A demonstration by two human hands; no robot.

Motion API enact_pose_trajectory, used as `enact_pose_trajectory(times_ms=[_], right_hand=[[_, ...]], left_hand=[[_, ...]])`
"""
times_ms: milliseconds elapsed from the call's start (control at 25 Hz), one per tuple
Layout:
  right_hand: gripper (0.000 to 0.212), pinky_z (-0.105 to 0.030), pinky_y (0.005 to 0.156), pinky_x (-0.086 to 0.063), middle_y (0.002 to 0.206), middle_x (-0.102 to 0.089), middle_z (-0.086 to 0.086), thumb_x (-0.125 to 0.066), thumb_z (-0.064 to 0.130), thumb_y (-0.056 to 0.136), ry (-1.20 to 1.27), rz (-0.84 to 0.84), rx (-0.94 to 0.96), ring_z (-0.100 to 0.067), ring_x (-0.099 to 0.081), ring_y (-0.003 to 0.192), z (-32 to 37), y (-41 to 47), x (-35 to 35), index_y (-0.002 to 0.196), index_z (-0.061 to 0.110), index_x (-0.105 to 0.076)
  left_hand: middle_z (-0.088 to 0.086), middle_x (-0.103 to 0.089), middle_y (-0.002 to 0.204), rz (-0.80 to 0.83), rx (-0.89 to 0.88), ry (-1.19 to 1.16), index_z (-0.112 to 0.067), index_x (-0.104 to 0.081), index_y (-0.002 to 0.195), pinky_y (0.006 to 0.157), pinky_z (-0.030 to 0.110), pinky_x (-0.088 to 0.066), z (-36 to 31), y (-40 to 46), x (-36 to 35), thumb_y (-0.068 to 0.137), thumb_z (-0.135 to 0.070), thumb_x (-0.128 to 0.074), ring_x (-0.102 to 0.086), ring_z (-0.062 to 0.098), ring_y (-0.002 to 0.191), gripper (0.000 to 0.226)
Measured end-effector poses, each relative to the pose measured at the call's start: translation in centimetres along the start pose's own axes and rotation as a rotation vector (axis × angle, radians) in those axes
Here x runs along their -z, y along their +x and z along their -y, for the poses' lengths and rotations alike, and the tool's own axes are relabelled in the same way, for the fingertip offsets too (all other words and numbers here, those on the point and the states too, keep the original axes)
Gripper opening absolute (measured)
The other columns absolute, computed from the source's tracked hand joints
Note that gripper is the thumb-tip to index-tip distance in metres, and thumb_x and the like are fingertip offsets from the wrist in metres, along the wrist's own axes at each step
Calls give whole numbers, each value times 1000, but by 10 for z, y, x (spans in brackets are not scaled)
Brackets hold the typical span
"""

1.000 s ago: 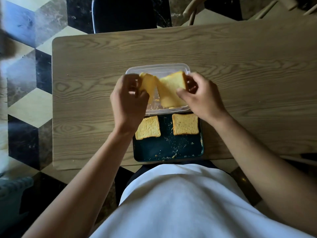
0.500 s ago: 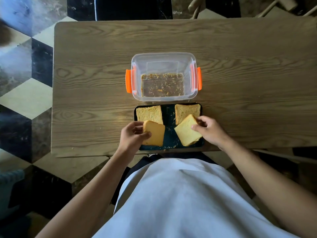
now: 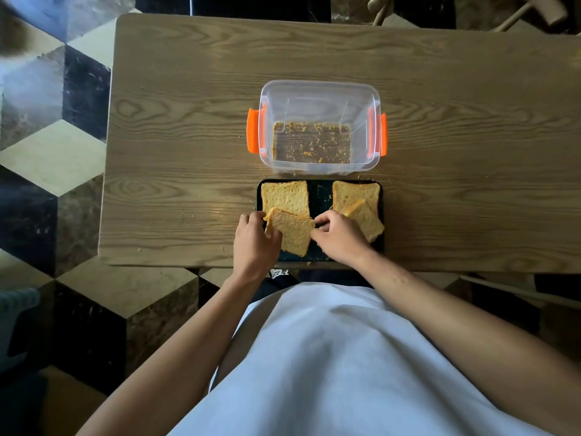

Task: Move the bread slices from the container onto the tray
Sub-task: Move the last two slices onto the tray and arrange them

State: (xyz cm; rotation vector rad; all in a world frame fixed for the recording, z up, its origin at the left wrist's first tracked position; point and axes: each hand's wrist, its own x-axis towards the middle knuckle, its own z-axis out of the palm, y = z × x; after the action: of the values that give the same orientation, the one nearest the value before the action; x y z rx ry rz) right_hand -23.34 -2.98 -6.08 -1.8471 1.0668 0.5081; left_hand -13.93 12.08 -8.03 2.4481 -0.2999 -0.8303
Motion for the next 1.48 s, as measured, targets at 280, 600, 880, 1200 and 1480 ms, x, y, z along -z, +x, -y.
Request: enact_pose_trajectory(times_ms=[280, 600, 880, 1200, 1480], right_hand=[[54, -34, 93, -47, 135, -53, -12, -61, 36, 92, -158, -131, 49, -29, -55, 117, 28, 24, -18, 139, 11, -50], [50, -35, 99, -41, 139, -47, -15, -60, 36, 94, -124, -107, -11, -31, -52, 123, 42, 34, -30, 133, 6, -54], [56, -31, 100, -40, 143, -48, -15, -61, 35, 93, -54, -121, -10, -28, -51, 126, 42, 36, -32, 140, 6, -52], [54, -27, 84, -41, 133, -53, -10, -62, 33, 92, -61, -151, 52, -21, -54, 109, 24, 24, -25, 139, 12, -50], [53, -25, 54, -41, 95, -63, 1, -65, 35, 87, 81, -61, -112, -12, -59, 74, 1, 9, -41, 134, 15, -50]], left_hand=[[18, -72, 109, -46, -12, -34, -2, -64, 117, 81, 38, -44, -13, 18, 6, 85, -1, -48, -60, 39, 104, 36], [12, -64, 135, 4, -12, 157, -9, -51, 141, 93, 45, -35, -13, 22, 1, 84, -2, -42, -42, 38, 121, 58], [13, -57, 143, 76, -46, 209, -12, -44, 148, 98, 46, -33, -13, 30, 6, 83, -3, -41, -38, 38, 127, 66], [18, -49, 133, 18, -42, 52, -4, -46, 144, 107, 40, -37, 0, 11, 2, 82, 6, -46, -44, 35, 125, 62], [18, -55, 125, 68, 18, 4, 1, -51, 137, 102, 42, -43, 6, -7, -5, 78, 2, -50, -50, 36, 118, 59]])
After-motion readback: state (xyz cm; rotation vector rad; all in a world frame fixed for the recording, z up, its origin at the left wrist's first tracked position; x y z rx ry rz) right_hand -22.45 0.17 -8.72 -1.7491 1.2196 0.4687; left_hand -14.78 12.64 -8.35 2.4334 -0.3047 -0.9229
